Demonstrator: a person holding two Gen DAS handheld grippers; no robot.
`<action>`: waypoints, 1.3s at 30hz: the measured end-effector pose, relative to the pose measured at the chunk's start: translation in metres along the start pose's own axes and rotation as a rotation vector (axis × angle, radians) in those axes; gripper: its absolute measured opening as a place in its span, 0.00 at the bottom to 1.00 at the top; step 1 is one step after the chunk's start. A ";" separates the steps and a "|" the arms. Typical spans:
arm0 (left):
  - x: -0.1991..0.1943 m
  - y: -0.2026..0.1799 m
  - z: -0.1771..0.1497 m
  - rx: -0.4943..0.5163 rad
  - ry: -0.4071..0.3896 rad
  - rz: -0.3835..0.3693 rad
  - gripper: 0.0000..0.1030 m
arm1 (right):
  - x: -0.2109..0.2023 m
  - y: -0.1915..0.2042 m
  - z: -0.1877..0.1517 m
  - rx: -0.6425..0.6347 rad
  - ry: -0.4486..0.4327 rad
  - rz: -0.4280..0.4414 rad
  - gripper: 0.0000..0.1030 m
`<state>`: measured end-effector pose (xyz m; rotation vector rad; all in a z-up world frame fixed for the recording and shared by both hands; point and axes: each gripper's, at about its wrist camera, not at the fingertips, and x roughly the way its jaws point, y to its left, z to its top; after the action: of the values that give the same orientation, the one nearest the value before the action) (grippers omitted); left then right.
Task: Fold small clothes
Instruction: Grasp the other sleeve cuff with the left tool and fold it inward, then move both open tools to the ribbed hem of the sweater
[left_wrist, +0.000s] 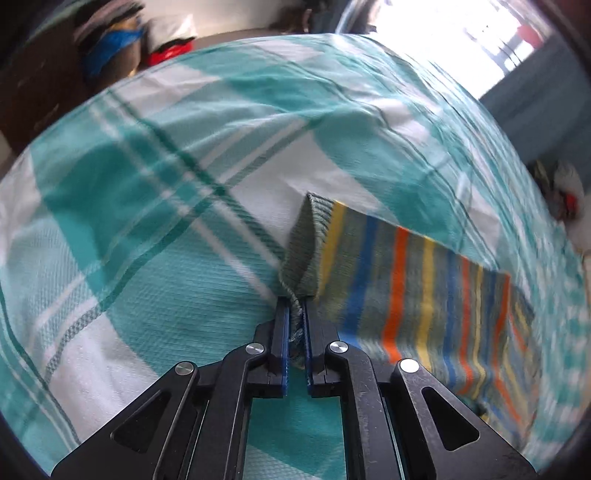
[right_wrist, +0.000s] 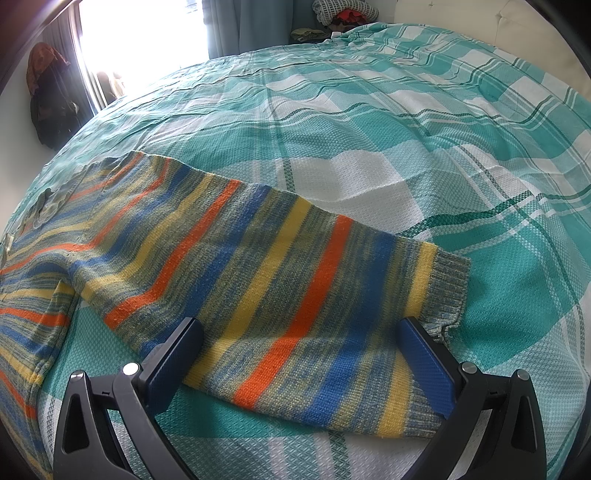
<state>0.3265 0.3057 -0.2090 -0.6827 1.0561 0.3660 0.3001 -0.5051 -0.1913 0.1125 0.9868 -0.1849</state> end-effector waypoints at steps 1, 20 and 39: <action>0.000 0.004 0.002 -0.012 -0.003 0.005 0.03 | 0.000 0.000 0.000 0.000 0.000 0.000 1.00; 0.013 -0.093 -0.019 0.313 -0.040 0.196 0.52 | 0.000 0.000 0.000 0.000 0.000 0.000 1.00; -0.099 -0.097 -0.156 0.461 -0.045 -0.024 0.80 | -0.005 -0.013 0.004 -0.061 0.069 0.106 1.00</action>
<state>0.2327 0.1336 -0.1382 -0.2722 1.0404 0.1073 0.2980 -0.5179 -0.1848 0.1161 1.0518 -0.0541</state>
